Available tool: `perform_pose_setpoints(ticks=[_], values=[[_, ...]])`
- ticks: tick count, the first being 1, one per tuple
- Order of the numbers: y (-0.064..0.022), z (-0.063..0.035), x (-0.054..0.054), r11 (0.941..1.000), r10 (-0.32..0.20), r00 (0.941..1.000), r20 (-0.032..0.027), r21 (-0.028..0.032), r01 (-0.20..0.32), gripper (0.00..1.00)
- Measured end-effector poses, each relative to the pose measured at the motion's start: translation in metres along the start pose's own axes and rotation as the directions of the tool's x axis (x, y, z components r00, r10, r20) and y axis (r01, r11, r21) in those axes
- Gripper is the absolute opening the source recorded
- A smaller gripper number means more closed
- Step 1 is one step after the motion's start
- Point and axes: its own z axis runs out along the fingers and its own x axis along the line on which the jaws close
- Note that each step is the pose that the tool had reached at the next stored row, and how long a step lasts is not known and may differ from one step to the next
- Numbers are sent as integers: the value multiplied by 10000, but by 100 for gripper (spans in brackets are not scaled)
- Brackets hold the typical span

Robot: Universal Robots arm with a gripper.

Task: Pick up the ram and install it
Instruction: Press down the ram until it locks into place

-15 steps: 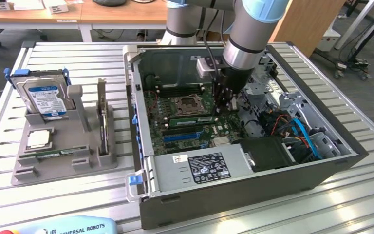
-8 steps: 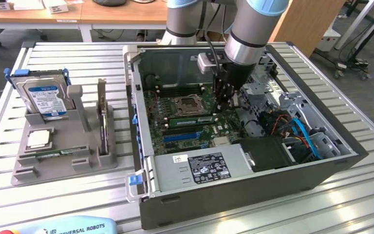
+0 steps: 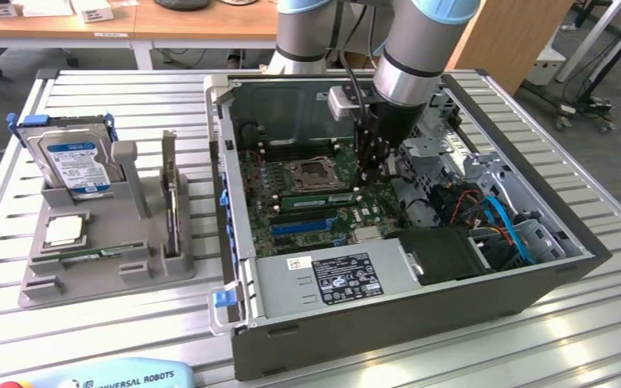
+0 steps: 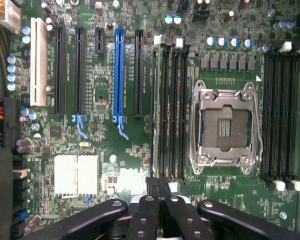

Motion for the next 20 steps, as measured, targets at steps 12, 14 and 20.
perform_pose_setpoints(ticks=[12, 14, 20], values=[[437, 18, -26, 10000, 0, 10000, 0, 23, 0, 10], [514, 23, -29, 10000, 1, 10000, 2, 28, -1, 10], [720, 31, -34, 10000, 0, 10000, 1, 28, 0, 10]])
